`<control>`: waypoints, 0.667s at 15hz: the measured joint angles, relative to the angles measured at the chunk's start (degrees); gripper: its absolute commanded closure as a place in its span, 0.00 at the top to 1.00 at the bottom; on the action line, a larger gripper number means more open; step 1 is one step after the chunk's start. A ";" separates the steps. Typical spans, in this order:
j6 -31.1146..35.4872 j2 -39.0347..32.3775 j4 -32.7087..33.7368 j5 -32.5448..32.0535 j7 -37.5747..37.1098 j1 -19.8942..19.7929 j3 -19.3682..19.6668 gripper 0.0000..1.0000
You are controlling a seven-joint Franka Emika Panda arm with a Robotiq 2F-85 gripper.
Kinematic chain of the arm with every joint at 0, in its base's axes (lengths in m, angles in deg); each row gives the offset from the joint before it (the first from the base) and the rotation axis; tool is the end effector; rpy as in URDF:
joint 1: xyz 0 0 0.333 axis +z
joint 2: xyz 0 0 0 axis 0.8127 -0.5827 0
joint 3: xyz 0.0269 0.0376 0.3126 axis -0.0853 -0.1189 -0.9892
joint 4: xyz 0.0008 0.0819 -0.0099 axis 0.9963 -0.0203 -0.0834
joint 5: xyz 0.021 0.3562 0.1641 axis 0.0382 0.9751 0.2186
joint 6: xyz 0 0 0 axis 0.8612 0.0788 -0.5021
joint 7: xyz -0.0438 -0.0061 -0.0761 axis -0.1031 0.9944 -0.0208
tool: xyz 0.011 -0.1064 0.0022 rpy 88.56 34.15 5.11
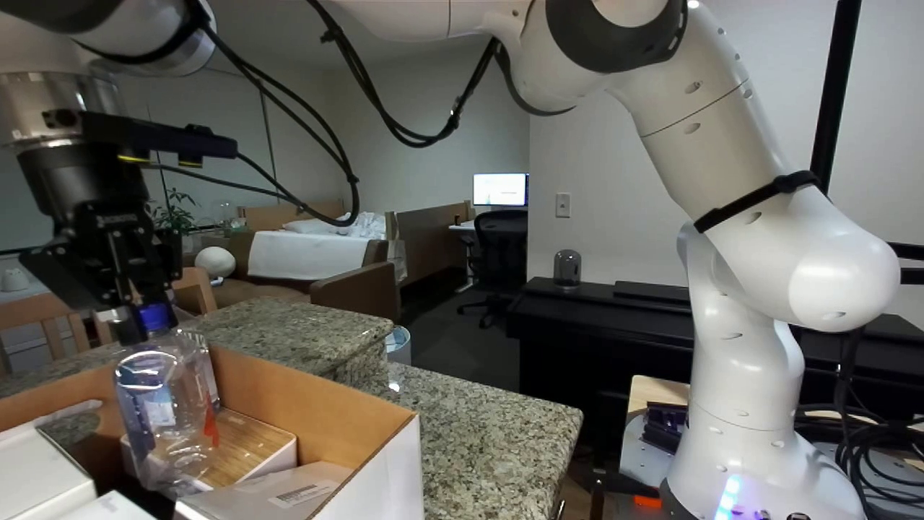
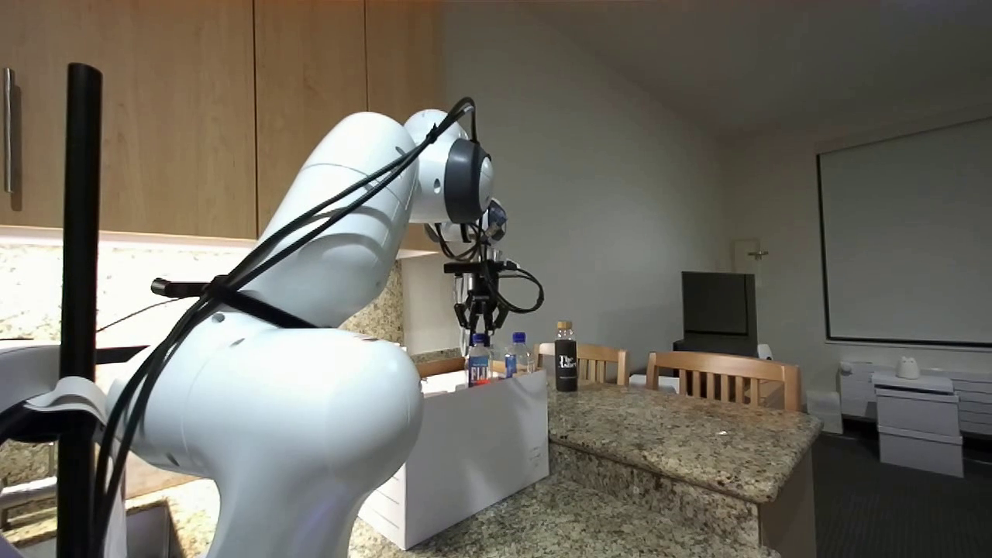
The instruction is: Pick up the bottle and put it on the counter
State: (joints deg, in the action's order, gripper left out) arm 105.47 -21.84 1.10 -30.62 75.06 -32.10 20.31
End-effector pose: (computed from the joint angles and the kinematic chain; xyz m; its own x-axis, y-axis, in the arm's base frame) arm 0.5803 0.3721 0.4690 0.8946 0.4147 -0.1666 0.4181 -0.9083 -0.0162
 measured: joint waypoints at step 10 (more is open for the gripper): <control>-1.58 10.33 1.29 -0.64 -1.47 -1.66 4.10 0.15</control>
State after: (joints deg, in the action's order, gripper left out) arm 103.90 -11.51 2.39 -31.26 73.59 -33.76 24.41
